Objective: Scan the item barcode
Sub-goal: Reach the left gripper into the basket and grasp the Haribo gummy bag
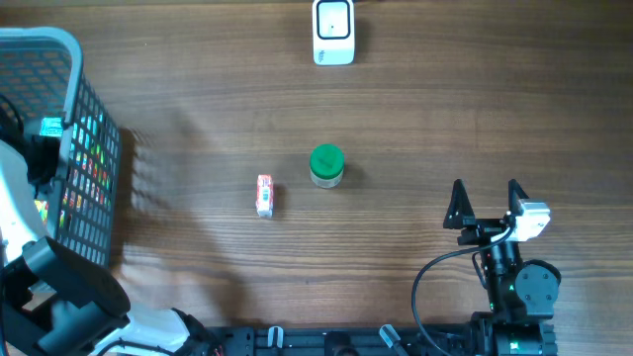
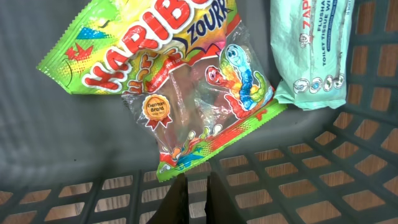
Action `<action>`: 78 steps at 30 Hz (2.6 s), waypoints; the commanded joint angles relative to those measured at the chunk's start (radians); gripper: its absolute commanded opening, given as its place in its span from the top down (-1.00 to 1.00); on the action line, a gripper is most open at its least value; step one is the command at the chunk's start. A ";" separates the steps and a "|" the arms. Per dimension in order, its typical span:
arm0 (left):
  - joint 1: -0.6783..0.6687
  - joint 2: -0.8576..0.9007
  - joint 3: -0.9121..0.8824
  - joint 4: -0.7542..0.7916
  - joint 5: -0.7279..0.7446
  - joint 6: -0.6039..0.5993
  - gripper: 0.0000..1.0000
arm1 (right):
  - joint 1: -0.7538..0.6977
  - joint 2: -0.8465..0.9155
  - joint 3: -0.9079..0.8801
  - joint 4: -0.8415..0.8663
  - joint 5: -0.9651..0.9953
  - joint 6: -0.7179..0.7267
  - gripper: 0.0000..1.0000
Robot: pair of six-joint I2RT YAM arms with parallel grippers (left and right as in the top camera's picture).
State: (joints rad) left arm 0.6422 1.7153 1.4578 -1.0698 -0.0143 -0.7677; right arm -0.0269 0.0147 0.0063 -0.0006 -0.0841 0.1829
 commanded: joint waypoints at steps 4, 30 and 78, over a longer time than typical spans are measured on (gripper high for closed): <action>-0.008 -0.013 -0.015 -0.010 -0.014 0.001 -1.00 | 0.008 -0.001 -0.001 0.003 0.011 0.010 -0.99; -0.010 0.265 -0.323 0.385 0.089 -0.135 -0.78 | 0.008 -0.001 -0.001 0.002 0.011 0.010 -0.99; 0.088 0.211 -0.325 0.420 0.047 -0.154 -0.04 | 0.008 -0.001 -0.001 0.003 0.011 0.010 -0.99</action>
State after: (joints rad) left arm 0.7376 1.8244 1.1774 -0.6643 0.0029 -0.9215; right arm -0.0269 0.0147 0.0063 -0.0006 -0.0841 0.1829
